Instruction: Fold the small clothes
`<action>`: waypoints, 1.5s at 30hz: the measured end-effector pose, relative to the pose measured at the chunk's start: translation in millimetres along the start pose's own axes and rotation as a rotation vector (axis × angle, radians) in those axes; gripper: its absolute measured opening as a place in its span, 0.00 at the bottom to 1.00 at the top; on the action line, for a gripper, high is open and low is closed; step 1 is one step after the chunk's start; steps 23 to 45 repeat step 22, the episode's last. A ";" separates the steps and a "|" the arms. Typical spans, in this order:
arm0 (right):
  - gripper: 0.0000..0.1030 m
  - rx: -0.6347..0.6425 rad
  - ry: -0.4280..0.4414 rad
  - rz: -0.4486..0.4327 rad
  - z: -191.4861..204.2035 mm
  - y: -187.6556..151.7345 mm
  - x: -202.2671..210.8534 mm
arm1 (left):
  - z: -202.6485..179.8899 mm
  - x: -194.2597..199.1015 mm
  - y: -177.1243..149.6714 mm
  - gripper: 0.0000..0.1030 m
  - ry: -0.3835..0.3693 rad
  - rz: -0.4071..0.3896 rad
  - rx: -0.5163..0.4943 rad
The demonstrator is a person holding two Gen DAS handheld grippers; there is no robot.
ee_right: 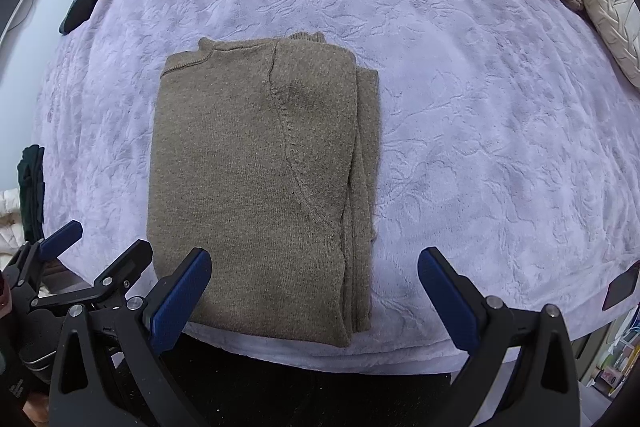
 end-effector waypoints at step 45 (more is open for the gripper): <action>1.00 0.017 0.010 0.021 -1.5 10.5 -7.7 | -7.0 -4.0 9.8 0.99 -0.002 -0.009 0.001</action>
Point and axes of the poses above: each gripper's, at about its wrist camera, not at the fingertips, and x roughly against the way its jaws point, z to its left, y to its top, the point moved 10 cm from there along -x, roughly the way its jaws point, and after that the axes turned 4 degrees about -z, right-handed, at the moved point
